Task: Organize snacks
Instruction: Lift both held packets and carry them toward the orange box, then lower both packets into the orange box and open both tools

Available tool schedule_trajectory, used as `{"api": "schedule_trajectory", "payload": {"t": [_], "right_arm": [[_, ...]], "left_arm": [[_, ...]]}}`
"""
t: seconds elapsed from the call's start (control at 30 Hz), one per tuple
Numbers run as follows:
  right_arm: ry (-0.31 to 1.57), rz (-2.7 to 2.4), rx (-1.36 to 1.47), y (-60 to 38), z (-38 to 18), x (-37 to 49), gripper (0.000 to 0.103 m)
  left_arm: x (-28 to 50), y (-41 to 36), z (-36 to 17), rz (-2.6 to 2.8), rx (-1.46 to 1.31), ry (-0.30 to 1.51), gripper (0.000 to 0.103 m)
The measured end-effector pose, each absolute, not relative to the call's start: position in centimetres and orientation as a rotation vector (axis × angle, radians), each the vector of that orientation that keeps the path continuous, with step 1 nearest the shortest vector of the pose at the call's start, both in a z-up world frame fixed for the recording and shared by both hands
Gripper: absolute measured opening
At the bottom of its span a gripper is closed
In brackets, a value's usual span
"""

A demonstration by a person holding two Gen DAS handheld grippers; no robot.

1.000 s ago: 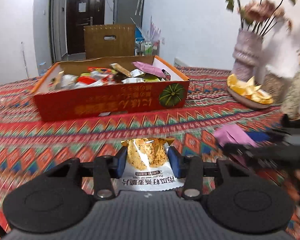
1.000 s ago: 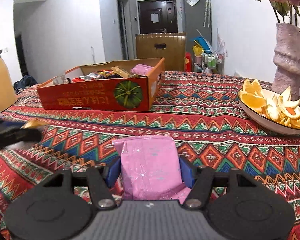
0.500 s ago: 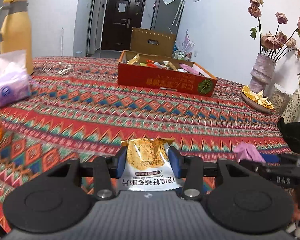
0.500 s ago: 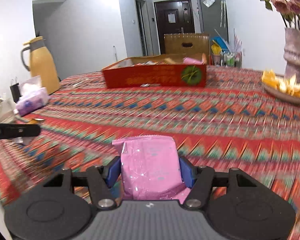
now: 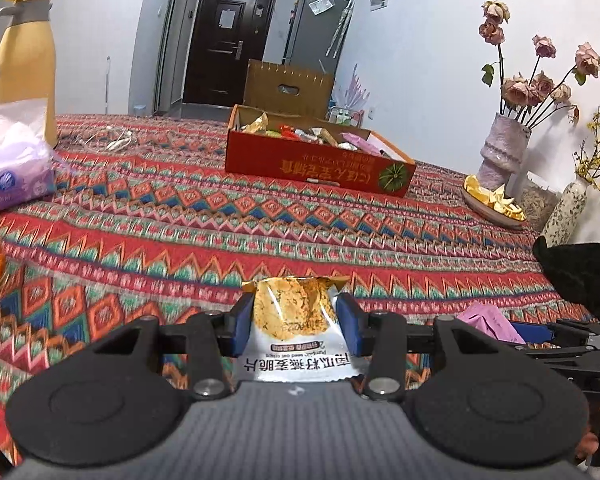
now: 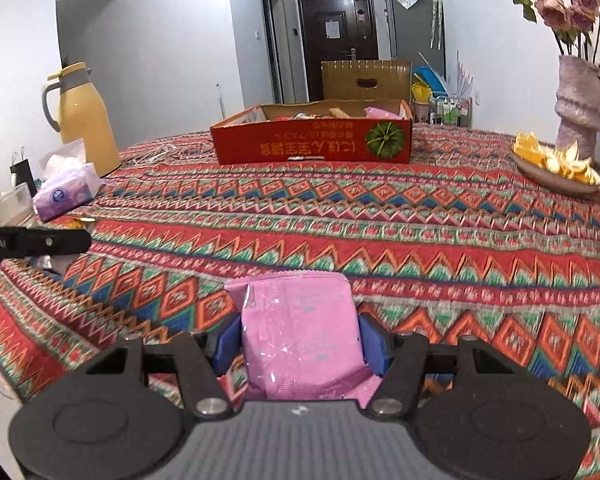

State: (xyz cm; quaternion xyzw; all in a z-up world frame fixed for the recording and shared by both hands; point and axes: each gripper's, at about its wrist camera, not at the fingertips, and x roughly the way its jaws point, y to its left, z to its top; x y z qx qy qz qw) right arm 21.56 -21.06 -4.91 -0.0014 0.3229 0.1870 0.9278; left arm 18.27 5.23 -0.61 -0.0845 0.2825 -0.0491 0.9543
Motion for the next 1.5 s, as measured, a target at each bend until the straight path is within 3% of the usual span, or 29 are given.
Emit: {"api": "schedule_trajectory", "payload": {"t": [0.27, 0.57, 0.83, 1.1, 1.17, 1.23, 1.27, 1.3, 1.5], "right_arm": [[0.543, 0.431, -0.079, -20.7, 0.0, 29.1, 0.061], [0.466, 0.506, -0.028, -19.7, 6.1, 44.5, 0.061], [0.571, 0.442, 0.038, -17.4, 2.7, 57.7, 0.061], [0.663, 0.397, 0.006, -14.1, -2.8, 62.4, 0.061], [0.676, 0.39, 0.006, -13.9, -3.8, 62.5, 0.062], [0.676, 0.387, -0.001, -13.7, -4.4, 62.6, 0.063], [0.673, 0.39, -0.005, -13.7, -4.5, 62.6, 0.071], [0.666, 0.386, -0.009, -13.8, -4.5, 62.5, 0.075], [0.614, 0.368, -0.018, -13.9, -2.4, 62.0, 0.081]], "left_arm": [[27.0, 5.8, 5.0, -0.149, -0.087, 0.437, 0.045], [42.3, 6.8, 10.2, -0.152, -0.095, 0.37, 0.045], [57.0, 6.9, 7.9, -0.114, -0.126, 0.484, 0.046], [66.2, 6.0, 1.8, -0.039, -0.11, 0.638, 0.046], [67.2, 5.8, 0.8, -0.02, -0.095, 0.653, 0.05], [67.7, 5.6, 0.0, -0.042, -0.091, 0.674, 0.062], [67.9, 5.6, -0.1, -0.044, -0.091, 0.676, 0.071], [67.9, 5.6, -0.1, -0.041, -0.088, 0.67, 0.074], [66.5, 6.0, 1.4, -0.046, -0.086, 0.64, 0.077]]}}
